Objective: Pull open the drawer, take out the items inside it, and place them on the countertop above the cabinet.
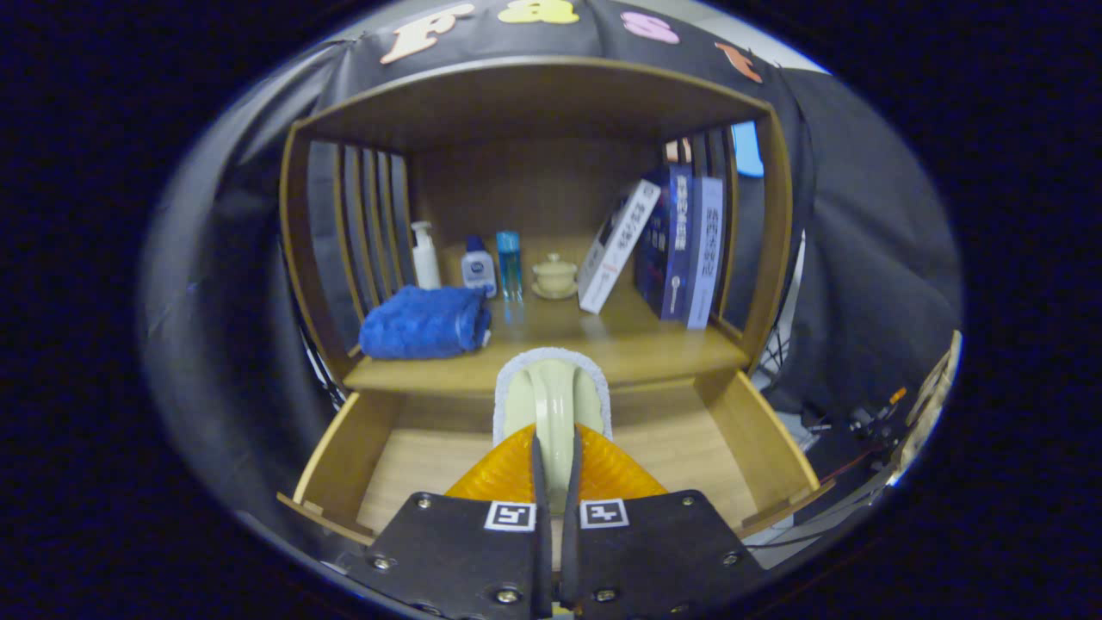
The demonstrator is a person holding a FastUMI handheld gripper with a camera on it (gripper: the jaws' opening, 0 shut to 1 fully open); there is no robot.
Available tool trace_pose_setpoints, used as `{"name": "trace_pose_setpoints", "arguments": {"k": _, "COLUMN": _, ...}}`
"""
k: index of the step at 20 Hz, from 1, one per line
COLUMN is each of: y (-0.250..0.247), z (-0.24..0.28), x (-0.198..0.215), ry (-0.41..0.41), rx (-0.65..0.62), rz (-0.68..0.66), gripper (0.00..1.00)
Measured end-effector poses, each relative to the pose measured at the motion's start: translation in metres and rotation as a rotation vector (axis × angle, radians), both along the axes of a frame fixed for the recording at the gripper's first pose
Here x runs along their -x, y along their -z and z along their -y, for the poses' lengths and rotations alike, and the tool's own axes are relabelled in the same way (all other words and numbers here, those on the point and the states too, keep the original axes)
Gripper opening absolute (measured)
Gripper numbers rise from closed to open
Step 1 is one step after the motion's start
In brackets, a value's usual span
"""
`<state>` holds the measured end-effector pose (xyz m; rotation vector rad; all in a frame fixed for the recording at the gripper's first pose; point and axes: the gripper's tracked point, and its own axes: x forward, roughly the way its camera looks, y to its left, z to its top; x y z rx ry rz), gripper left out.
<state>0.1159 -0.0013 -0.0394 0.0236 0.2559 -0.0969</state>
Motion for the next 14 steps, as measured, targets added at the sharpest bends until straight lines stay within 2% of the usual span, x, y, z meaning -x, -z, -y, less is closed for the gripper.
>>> {"name": "trace_pose_setpoints", "arguments": {"k": 1, "y": -0.018, "z": -0.004, "x": 0.004, "ry": -0.027, "rx": -0.014, "rz": 0.063, "gripper": 0.05}}
{"name": "trace_pose_setpoints", "arguments": {"k": 4, "y": -0.082, "z": -0.002, "x": 0.025, "ry": -0.025, "rx": -0.041, "rz": 0.245, "gripper": 0.05}}
{"name": "trace_pose_setpoints", "arguments": {"k": 6, "y": -0.103, "z": -0.001, "x": 0.031, "ry": -0.022, "rx": -0.040, "rz": 0.307, "gripper": 0.05}}
{"name": "trace_pose_setpoints", "arguments": {"k": 9, "y": -0.118, "z": 0.008, "x": 0.026, "ry": 0.002, "rx": -0.021, "rz": 0.319, "gripper": 0.04}}
{"name": "trace_pose_setpoints", "arguments": {"k": 11, "y": -0.123, "z": 0.007, "x": 0.011, "ry": -0.008, "rx": -0.040, "rz": 0.318, "gripper": 0.04}}
{"name": "trace_pose_setpoints", "arguments": {"k": 14, "y": -0.118, "z": 0.022, "x": -0.019, "ry": 0.009, "rx": 0.000, "rz": 0.277, "gripper": 0.05}}
